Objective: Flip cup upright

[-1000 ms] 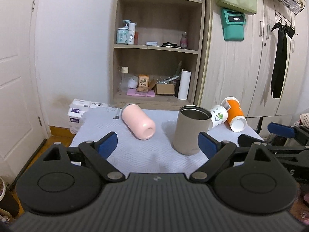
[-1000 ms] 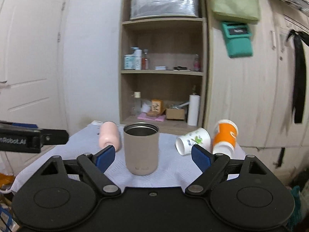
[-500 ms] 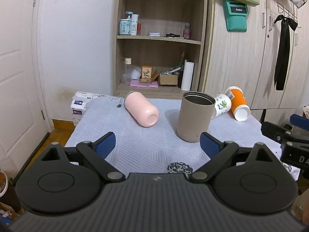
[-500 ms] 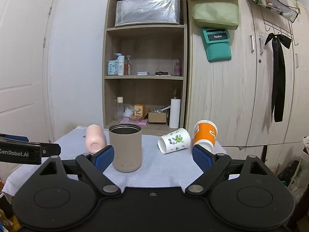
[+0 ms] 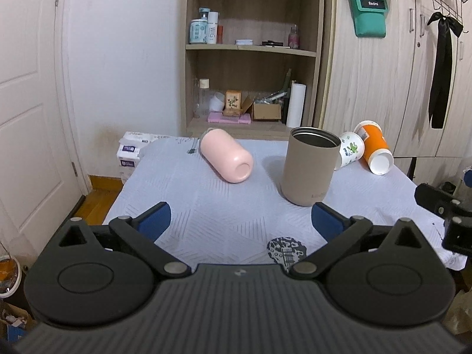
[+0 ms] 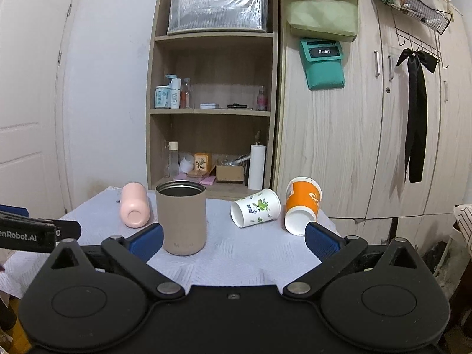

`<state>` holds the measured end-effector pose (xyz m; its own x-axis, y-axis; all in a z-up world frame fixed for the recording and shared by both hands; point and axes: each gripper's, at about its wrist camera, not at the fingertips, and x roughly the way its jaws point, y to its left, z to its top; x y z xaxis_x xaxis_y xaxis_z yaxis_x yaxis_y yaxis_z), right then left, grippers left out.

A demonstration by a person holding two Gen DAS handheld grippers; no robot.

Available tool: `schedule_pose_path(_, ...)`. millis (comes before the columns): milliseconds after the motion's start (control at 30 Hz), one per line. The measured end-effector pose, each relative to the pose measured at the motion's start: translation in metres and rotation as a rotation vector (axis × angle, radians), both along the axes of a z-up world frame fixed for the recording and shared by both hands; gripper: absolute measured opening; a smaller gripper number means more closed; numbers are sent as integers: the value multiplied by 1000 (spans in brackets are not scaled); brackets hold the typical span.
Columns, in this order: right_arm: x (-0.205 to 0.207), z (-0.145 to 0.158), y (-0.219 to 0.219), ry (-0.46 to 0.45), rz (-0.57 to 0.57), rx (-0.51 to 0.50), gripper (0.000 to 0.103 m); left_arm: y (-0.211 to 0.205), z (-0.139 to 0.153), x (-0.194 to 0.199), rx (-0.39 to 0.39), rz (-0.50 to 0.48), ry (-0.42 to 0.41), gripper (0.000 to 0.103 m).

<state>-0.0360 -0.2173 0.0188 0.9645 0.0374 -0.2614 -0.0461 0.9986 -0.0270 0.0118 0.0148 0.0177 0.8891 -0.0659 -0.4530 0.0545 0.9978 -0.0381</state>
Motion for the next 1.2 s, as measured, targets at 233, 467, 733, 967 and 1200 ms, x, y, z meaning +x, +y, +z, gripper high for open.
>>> schedule_pose_path(233, -1, 1, 3, 7, -3, -11, 103, 0, -1, 0, 4, 4, 21, 103)
schedule_pose_path(467, -1, 0, 5, 15, -7, -15, 103, -1, 0, -2, 13, 5, 31, 103)
schedule_pose_path(733, -2, 0, 6, 24, -15, -21, 103, 1, 2, -3, 13, 7, 33, 103)
schedule_pose_path(967, -3, 0, 5, 18, -24, -10, 103, 2, 2, -5, 8, 16, 28, 103)
schedule_pose_path(1200, -2, -2, 5, 28, -23, -6, 103, 5, 1, -5, 7, 24, 39, 103)
